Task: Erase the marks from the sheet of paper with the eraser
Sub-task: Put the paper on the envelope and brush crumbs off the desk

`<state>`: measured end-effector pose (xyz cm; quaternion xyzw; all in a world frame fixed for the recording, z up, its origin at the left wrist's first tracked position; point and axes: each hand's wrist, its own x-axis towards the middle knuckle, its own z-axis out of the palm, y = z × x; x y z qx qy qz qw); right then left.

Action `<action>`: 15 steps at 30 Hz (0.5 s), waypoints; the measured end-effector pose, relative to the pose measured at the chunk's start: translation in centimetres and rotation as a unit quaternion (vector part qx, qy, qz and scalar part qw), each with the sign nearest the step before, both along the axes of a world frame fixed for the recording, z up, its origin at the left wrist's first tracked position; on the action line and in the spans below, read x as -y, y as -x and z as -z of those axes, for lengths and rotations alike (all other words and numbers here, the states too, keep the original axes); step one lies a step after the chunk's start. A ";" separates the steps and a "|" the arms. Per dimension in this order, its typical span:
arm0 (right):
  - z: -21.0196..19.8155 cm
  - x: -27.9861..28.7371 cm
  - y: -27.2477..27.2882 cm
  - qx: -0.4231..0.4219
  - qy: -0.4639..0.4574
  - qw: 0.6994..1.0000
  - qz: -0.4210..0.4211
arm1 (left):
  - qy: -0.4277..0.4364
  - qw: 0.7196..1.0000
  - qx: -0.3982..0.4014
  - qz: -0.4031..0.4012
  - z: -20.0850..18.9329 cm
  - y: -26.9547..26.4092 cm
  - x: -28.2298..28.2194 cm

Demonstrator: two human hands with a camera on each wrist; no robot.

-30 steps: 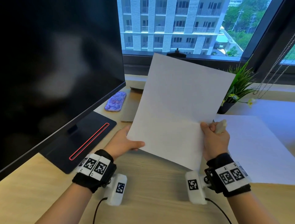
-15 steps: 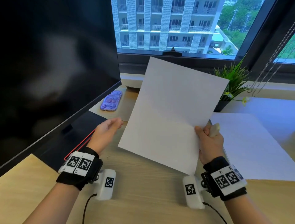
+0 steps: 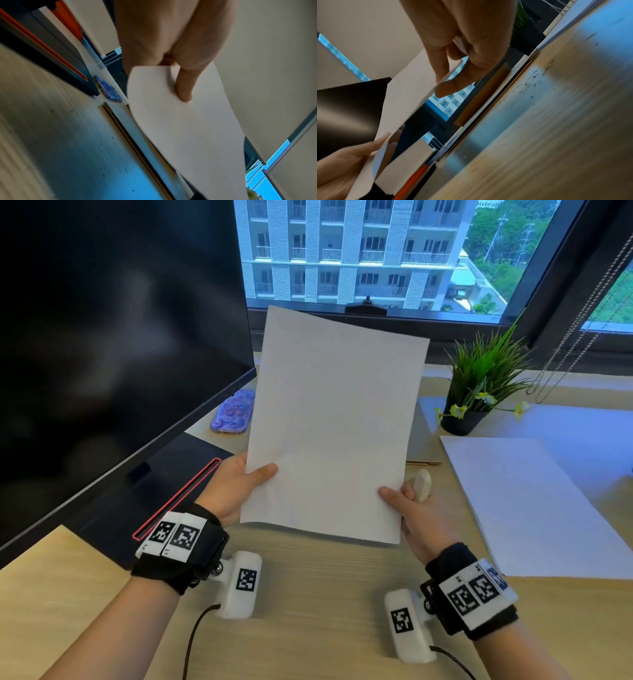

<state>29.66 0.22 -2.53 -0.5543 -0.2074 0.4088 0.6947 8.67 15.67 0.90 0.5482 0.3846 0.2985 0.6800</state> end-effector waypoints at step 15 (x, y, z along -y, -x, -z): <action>-3.9 -1.3 2.9 -0.097 -0.005 0.990 -0.106 | 0.024 0.998 -0.053 -0.002 1.1 -0.4 0.8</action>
